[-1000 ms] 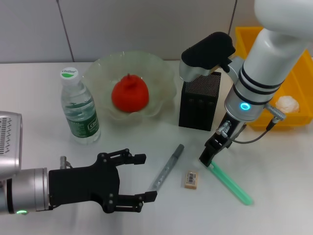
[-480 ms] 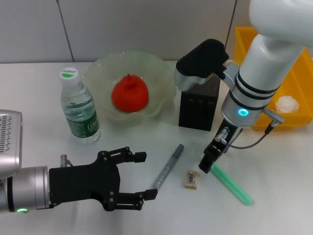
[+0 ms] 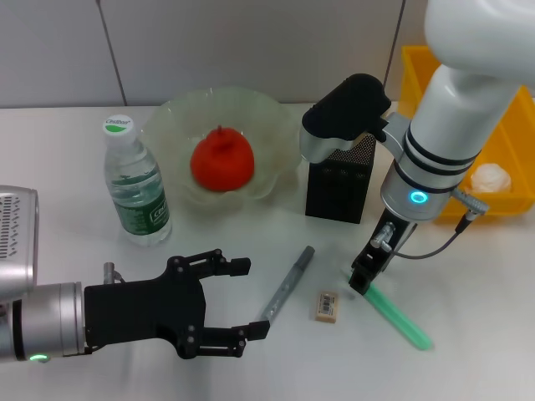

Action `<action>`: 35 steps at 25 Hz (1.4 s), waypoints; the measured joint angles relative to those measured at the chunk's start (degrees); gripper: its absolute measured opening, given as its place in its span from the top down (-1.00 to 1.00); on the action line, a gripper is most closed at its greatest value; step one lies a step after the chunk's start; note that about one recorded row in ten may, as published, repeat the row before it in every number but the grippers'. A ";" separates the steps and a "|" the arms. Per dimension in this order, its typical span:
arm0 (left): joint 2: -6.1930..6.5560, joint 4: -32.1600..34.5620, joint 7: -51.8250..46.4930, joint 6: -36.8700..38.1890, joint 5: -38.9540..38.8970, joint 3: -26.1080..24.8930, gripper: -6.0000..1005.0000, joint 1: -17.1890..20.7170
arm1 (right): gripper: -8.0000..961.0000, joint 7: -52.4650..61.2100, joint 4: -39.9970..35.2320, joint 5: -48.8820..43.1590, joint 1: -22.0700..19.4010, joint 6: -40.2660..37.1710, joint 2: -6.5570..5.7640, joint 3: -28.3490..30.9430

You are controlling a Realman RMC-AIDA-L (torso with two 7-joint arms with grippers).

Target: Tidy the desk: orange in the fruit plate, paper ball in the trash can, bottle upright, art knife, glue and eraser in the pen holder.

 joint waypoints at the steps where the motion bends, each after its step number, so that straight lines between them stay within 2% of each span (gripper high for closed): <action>1: -0.02 0.00 0.05 0.00 0.00 0.00 -0.73 0.00 | -0.20 -0.21 0.02 0.46 -0.09 -0.03 0.01 -0.24; 2: -0.04 0.00 0.07 0.00 0.00 0.00 -0.73 0.00 | -0.11 -0.56 0.05 1.92 -0.27 -0.07 0.02 -1.45; 8: -0.08 0.00 0.19 0.03 0.00 0.00 -0.73 0.00 | 0.07 -0.57 -0.44 3.14 -0.77 -0.11 0.04 -3.11; 35: 0.01 0.36 0.20 0.37 0.01 0.00 -0.73 -0.20 | 0.08 -0.60 0.02 2.78 -0.78 -0.22 0.05 -3.13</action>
